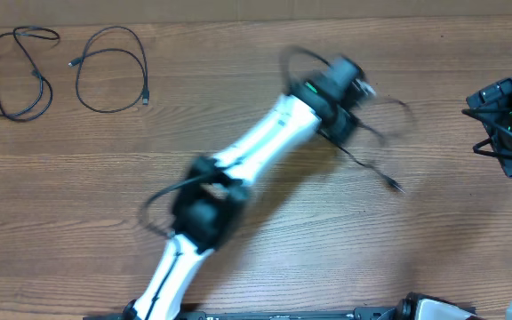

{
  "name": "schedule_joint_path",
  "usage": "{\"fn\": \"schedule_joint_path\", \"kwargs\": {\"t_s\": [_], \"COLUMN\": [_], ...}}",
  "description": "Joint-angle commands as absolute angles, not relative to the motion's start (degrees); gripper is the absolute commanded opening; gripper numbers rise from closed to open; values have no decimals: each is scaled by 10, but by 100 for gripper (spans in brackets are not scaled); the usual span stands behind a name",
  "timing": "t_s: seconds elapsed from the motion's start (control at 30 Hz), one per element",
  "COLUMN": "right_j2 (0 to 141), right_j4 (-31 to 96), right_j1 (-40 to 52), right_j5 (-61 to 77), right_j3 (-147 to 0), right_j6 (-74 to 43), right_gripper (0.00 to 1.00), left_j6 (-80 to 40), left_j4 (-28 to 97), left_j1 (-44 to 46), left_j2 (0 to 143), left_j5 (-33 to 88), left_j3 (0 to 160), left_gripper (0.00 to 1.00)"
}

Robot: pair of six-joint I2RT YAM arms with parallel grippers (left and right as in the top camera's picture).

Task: Untangle cables
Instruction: 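Pull the cable leftward with the left gripper to the table's left edge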

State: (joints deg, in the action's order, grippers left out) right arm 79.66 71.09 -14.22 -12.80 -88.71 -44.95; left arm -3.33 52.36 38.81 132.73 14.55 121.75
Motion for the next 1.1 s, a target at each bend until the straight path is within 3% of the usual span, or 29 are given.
{"fn": "schedule_joint_path", "kwargs": {"t_s": [0.0,0.3,0.43,0.63,0.87,1.07], "right_j2": [794,833,855,871,872,872], "right_j4": [702,693,699,703,701,695], "right_j1": [-144,-144,-144,-144,-144,-144], "right_j5": [-102,-66,-57,-51,-50,-50], "right_j3": [-897,-896,-896,-896,-896,-896], "right_j6": [-450,-450,-450,-450,-450,-450], "right_gripper": [100,100,100,100,100,100], "left_j6": [39,68,27,-135,-145,-158], "left_j4": [588,702,722,798,841,817], "left_j1": [332,188,103,-38,-184,-254], "left_j2": [1188,1001,954,944,945,945], "left_j5": [145,138,39,-76,-76,-44], "left_j3": [1247,1247,1247,1246,1221,1158], "left_gripper": [4,4,4,4,5,5]}}
